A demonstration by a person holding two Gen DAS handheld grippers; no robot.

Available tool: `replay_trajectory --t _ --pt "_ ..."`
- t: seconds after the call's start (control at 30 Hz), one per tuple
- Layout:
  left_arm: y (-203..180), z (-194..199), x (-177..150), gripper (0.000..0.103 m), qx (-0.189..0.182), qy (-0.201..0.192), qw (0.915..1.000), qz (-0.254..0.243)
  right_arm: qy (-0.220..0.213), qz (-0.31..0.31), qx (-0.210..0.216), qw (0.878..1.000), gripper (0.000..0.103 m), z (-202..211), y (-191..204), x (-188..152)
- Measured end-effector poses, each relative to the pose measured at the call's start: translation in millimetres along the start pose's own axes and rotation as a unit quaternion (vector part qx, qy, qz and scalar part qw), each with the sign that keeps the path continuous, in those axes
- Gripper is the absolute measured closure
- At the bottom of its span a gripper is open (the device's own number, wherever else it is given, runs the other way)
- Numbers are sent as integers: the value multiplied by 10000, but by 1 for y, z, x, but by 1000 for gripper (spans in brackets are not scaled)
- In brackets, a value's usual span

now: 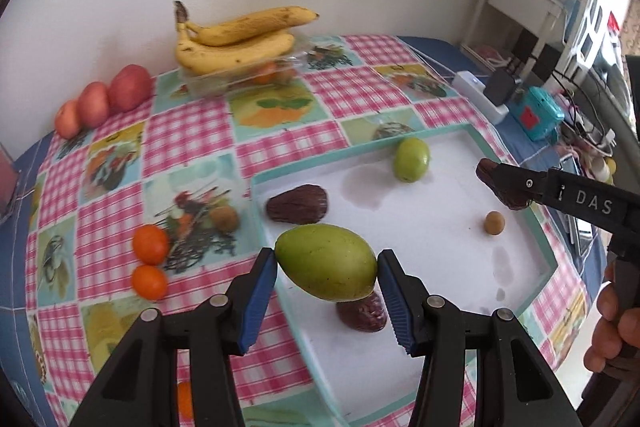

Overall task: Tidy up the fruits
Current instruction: 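Carry the date with the right tool while the left tool carries the mango over the tray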

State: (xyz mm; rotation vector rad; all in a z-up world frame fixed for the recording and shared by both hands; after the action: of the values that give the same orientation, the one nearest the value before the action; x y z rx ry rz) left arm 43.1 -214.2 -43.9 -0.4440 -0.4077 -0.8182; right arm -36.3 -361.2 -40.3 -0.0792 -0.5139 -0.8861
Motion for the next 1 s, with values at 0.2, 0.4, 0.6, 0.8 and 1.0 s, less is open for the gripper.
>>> replay_trajectory --t 0.2,0.4,0.6,0.8,1.0 --pt "-4 -27 -2 48 -26 133 9999 -61 85 -54 -44 9999 60 -8 -9 -1" --pt "1 -49 -8 48 -48 308 9995 92 432 7 -141 9990 60 -36 -11 -12" --pt "8 -61 -12 48 -56 415 9989 223 649 19 -190 9977 60 -54 -13 -19" --pt "11 -67 -14 48 -43 490 9984 272 799 47 -249 9965 60 -66 -14 -24" --pt "11 -69 -15 48 -29 513 9983 276 879 49 -288 9957 60 -69 -15 -26"
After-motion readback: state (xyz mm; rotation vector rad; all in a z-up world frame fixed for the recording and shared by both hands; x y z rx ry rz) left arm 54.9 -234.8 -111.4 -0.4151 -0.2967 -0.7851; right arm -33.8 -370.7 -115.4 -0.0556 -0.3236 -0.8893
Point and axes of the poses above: each gripper's, at about its wrist camera, not at the fingertips, and z roughly against the way its jaws point, y to its left, x to its top, the point moved 8 cm from there along -z, roughly the way its jaws point, and after that the axes turned 7 degrees about -x, right-handed, at the moved point
